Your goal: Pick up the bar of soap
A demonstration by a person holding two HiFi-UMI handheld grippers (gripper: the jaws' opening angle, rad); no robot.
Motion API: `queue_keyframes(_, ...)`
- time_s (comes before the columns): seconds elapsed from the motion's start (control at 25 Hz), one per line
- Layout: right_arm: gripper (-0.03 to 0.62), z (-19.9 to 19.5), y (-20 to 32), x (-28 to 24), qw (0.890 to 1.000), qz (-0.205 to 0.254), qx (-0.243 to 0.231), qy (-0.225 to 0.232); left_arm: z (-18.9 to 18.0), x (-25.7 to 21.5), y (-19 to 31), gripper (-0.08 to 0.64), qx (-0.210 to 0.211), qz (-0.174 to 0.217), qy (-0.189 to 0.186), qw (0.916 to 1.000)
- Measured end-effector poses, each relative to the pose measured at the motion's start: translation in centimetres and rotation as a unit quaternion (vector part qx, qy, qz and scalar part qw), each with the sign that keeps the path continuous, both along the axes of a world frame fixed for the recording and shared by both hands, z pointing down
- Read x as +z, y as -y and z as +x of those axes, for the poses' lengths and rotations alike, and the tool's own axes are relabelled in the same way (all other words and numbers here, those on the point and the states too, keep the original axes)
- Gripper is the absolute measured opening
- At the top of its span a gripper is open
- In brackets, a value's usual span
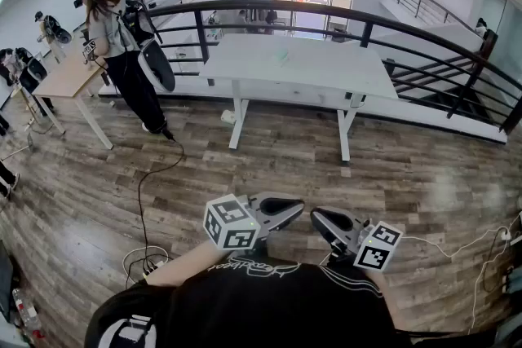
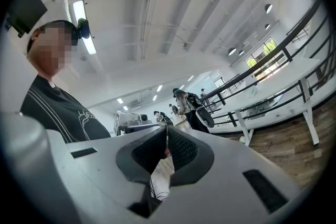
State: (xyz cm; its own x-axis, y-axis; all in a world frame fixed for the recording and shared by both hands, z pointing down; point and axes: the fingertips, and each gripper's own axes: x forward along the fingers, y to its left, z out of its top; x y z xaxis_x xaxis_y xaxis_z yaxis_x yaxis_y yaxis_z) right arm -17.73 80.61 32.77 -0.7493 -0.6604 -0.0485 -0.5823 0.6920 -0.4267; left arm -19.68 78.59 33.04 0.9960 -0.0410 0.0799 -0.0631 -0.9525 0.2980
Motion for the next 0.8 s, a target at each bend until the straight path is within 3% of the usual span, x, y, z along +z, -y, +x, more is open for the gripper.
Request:
queue_keyframes(0.24, 0.018, 0.8, 0.2, -0.7, 1.0, 0.012, 0.003, 0.005, 0.6, -0.3, -0.1, 0.008, -0.002, -0.008, 0.005, 1.0)
queue_keyframes(0.4, 0.017, 0.3, 0.1, -0.1, 1.0, 0.018, -0.004, -0.021, 0.4, -0.1, 0.1, 0.008, -0.007, -0.008, 0.013, 0.9999)
queue_keyframes(0.8, 0.018, 1.6, 1.4, 1.7, 1.0, -0.003, 0.012, -0.027, 1.9, 0.8, 1.3, 0.008, 0.008, -0.022, 0.007, 0.9997)
